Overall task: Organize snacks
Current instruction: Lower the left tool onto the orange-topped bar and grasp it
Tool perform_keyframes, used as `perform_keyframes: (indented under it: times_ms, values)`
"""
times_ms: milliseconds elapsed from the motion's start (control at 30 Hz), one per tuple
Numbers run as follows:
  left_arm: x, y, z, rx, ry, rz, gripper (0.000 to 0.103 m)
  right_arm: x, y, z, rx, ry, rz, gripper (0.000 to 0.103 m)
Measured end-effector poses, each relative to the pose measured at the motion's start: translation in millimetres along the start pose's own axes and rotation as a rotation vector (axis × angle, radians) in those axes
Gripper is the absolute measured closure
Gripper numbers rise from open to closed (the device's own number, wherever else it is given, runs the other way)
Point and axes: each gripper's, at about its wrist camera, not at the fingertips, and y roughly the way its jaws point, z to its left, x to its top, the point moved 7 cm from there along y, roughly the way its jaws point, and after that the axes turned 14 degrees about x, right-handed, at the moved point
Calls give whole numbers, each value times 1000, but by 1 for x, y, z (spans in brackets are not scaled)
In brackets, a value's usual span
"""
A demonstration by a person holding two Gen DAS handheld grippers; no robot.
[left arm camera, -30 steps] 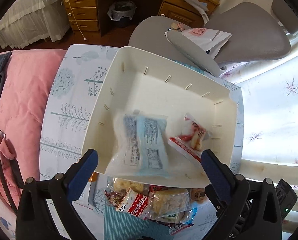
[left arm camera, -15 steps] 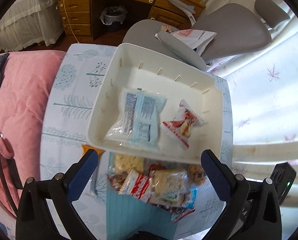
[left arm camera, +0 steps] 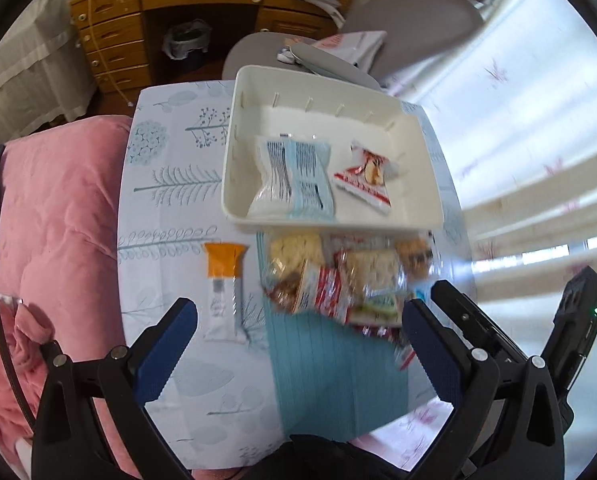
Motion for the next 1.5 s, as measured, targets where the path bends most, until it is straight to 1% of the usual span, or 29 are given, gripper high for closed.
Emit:
perform_keyframes:
  times_ms: [100, 233, 400, 500, 600, 667, 733, 833, 933, 1000, 1133, 1200, 1233, 1400, 1500]
  values:
    - [-14, 0, 13, 2, 33, 16, 1, -26, -1, 10, -32, 26, -17, 23]
    - [-34, 1, 29, 12, 88, 30, 1, -55, -2, 20, -50, 52, -46, 23]
    - [-52, 15, 42, 23, 156, 43, 1, -86, 1, 27, -82, 75, -73, 23]
    - [-58, 27, 46, 46, 192, 45, 1, -100, 5, 26, -88, 99, -88, 23]
    - [-60, 42, 46, 52, 203, 64, 1, -110, 10, 23, -111, 106, -91, 23]
    - [-60, 53, 46, 52, 212, 70, 1, -115, 11, 19, -136, 99, -100, 23]
    - [-59, 63, 47, 68, 212, 72, 1, -119, 13, 17, -155, 87, -101, 23]
    - [-57, 80, 47, 73, 208, 76, 1, -124, 17, 13, -169, 59, -98, 23]
    - [-53, 97, 48, 100, 201, 61, 1, -125, 26, 11, -177, -7, -90, 23]
    - [-49, 107, 48, 112, 192, 53, 1, -123, 36, 11, -182, -77, -79, 23]
    - [-44, 131, 50, 152, 188, 67, 1, -121, 55, 11, -216, -204, -45, 23]
    - [-43, 147, 51, 211, 198, 99, 1, -120, 65, 10, -233, -262, -24, 23]
    - [-43, 153, 52, 228, 196, 114, 1, -119, 69, 9, -245, -285, -15, 23]
    - [-42, 183, 53, 246, 140, 206, 1, -116, 95, 7, -295, -447, 64, 23]
    - [-39, 195, 54, 258, 114, 225, 1, -112, 106, 6, -340, -562, 85, 25]
